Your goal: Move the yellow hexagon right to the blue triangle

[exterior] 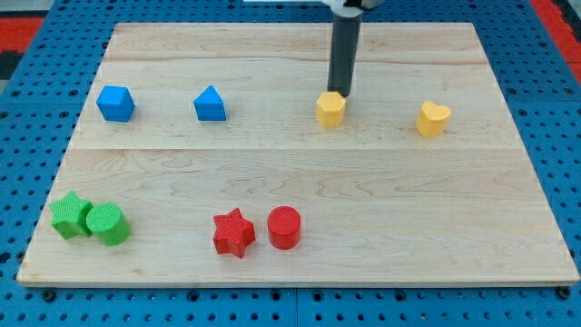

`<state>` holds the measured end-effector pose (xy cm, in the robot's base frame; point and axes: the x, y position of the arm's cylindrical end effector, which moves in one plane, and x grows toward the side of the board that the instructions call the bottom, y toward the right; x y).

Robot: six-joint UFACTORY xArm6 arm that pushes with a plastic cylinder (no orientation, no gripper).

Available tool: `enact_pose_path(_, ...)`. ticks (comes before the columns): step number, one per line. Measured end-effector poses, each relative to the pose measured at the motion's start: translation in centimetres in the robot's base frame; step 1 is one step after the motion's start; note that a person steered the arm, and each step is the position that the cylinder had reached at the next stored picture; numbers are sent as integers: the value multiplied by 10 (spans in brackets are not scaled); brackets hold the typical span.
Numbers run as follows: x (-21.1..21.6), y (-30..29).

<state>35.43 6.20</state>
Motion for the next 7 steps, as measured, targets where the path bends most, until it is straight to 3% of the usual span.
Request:
enact_pose_path(1, -12, 41)
enact_pose_path(2, 16, 83)
enact_pose_path(4, 53, 4)
enact_pose_path(7, 48, 0)
